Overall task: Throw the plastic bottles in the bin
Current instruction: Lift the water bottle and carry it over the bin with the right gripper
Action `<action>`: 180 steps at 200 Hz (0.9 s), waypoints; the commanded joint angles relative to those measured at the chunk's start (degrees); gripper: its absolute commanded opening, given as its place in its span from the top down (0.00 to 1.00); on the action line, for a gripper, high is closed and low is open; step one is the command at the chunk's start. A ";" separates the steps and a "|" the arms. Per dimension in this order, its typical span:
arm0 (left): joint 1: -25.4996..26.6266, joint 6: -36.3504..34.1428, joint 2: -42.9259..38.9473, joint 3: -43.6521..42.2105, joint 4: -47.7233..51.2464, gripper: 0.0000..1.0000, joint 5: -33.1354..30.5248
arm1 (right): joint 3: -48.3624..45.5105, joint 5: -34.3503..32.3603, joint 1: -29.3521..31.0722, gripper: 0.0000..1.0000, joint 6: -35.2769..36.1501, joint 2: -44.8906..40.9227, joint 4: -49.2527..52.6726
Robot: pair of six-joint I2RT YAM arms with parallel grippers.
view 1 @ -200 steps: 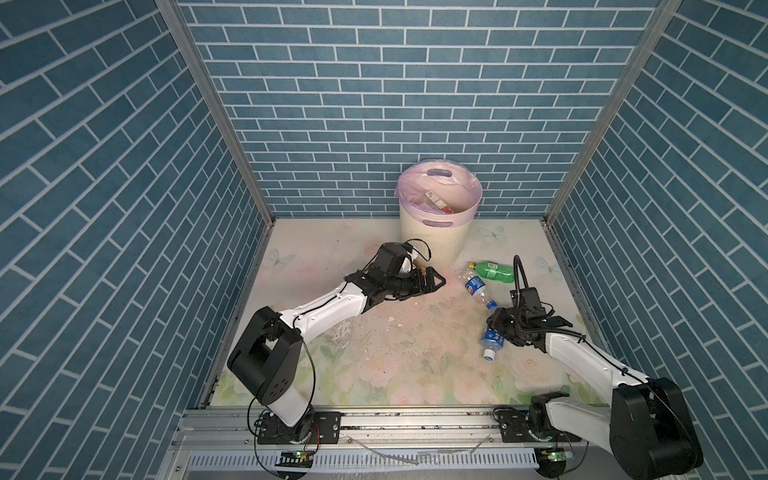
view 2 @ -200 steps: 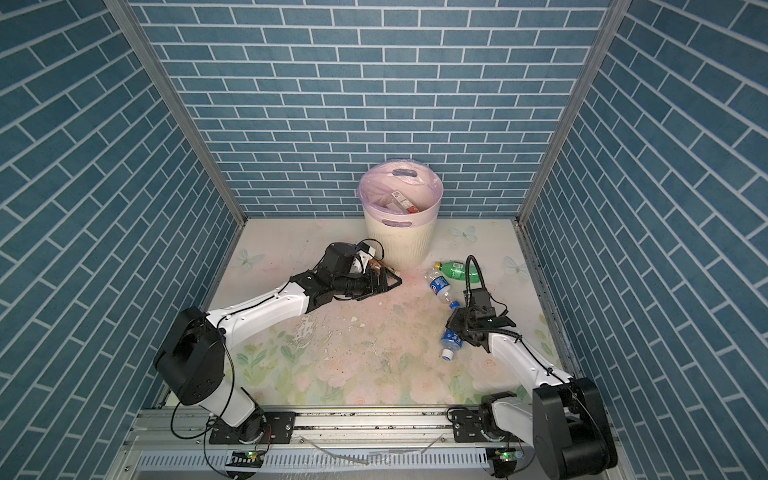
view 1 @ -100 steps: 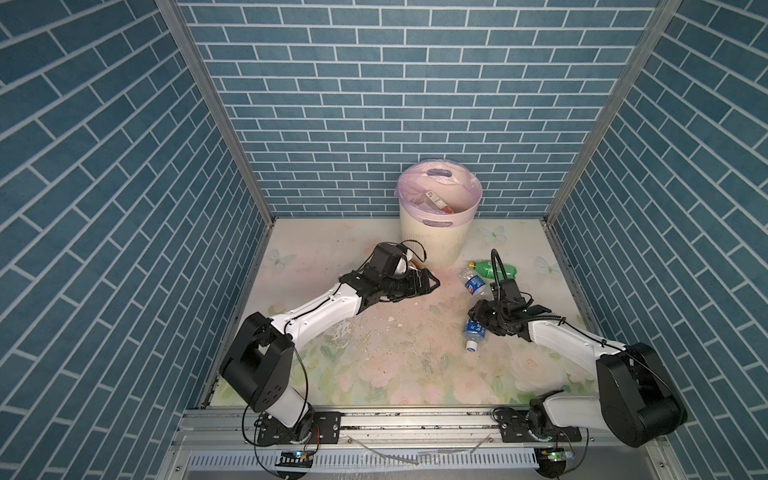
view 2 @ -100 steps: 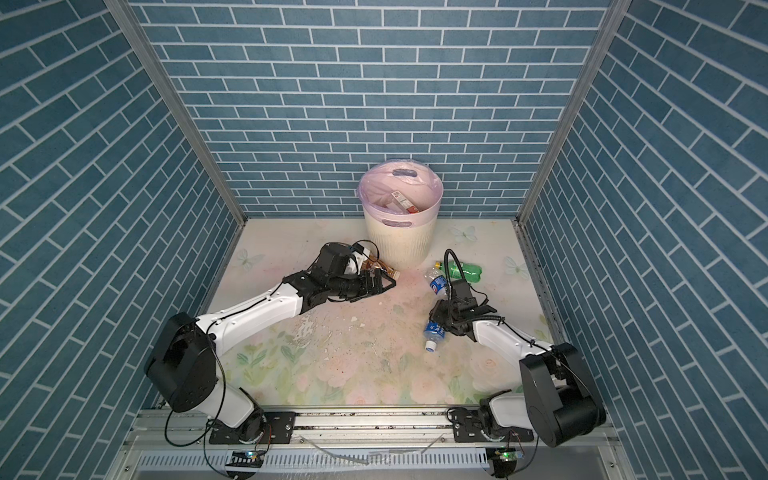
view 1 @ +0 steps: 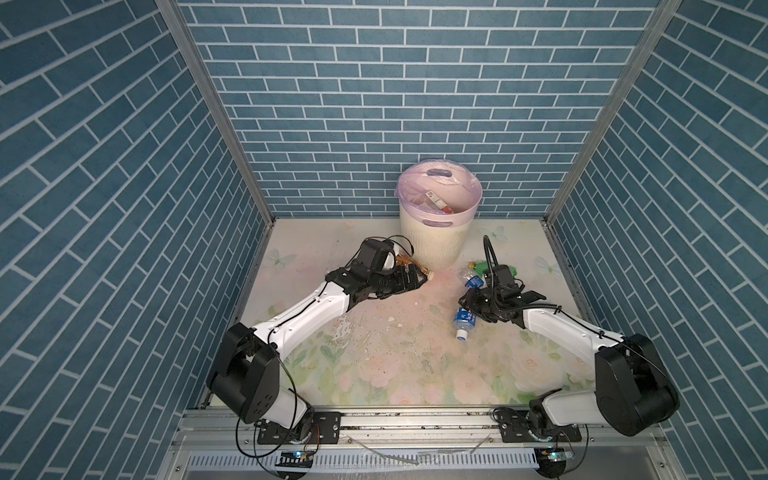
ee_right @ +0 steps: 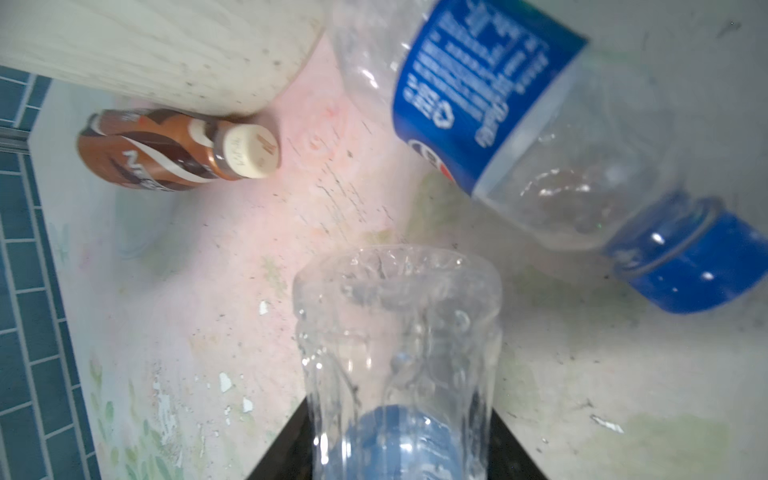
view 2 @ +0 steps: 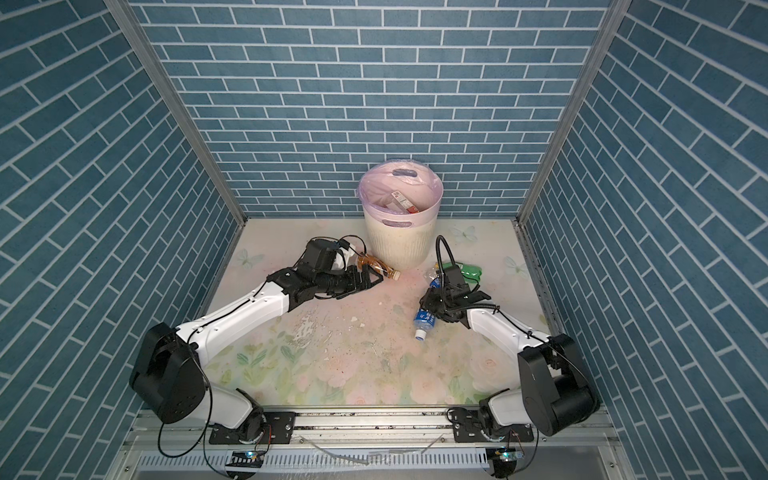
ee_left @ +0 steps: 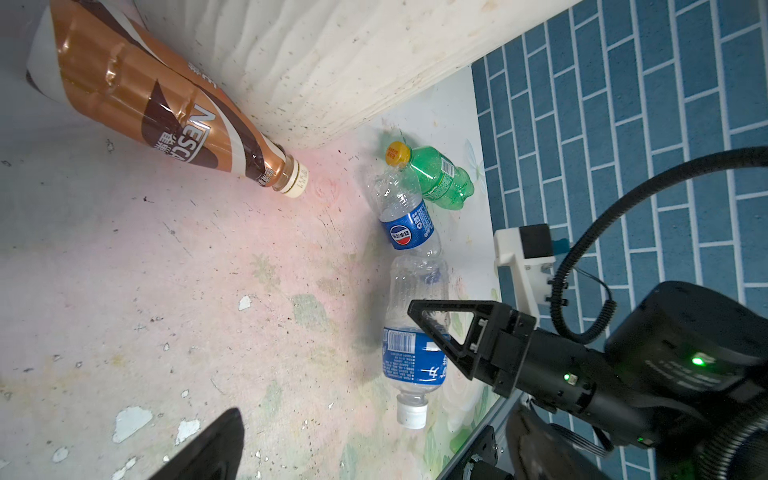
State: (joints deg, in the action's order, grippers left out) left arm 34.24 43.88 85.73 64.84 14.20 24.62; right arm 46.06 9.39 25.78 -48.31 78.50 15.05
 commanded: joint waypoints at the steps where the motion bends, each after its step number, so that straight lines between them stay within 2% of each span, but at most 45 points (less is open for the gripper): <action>1: -0.22 -1.05 -1.44 2.36 2.49 0.01 -1.53 | 5.85 0.90 0.17 0.53 3.88 -3.07 3.32; 37: -0.22 -1.74 -1.01 6.25 4.90 0.01 -2.80 | 15.37 1.19 -2.75 0.53 8.82 -3.02 8.26; 81: -0.20 -5.04 2.35 18.69 11.98 0.01 -4.85 | 26.07 4.40 -11.08 0.53 10.52 -0.89 8.68; 129: -0.23 -7.48 7.39 30.94 15.68 0.01 -5.78 | 45.13 6.52 -17.96 0.53 11.23 4.60 9.05; 180: -0.22 -10.55 8.41 37.72 13.14 0.01 -6.13 | 71.81 7.40 -25.15 0.53 10.79 14.23 9.58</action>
State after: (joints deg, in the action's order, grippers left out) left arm 34.24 36.49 94.26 99.22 27.35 19.11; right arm 107.48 15.79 2.92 -38.50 89.84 24.93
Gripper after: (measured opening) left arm 0.994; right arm 0.513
